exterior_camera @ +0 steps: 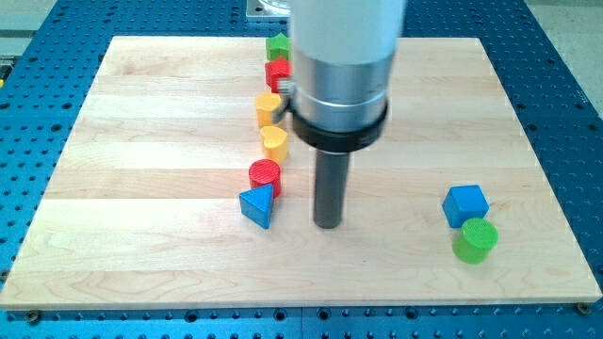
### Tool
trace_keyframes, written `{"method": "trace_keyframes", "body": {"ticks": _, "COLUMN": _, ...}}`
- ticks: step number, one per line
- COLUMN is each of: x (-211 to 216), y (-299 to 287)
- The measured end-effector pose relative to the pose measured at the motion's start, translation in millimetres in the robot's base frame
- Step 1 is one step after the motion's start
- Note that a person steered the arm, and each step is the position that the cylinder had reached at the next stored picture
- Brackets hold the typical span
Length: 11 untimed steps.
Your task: Place the cube below the triangle
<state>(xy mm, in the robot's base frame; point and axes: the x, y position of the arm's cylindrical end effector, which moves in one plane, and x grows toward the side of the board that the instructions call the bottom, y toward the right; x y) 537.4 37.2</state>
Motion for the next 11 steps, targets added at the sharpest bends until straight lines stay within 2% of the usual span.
{"method": "trace_keyframes", "body": {"ticks": 1, "x": 38, "y": -2}}
{"method": "trace_keyframes", "body": {"ticks": 3, "x": -72, "y": 160}}
{"method": "trace_keyframes", "body": {"ticks": 4, "x": -58, "y": 263}}
{"method": "trace_keyframes", "body": {"ticks": 5, "x": -17, "y": 208}}
{"method": "trace_keyframes", "body": {"ticks": 7, "x": 0, "y": 23}}
{"method": "trace_keyframes", "body": {"ticks": 8, "x": 31, "y": -22}}
{"method": "trace_keyframes", "body": {"ticks": 11, "x": 43, "y": -45}}
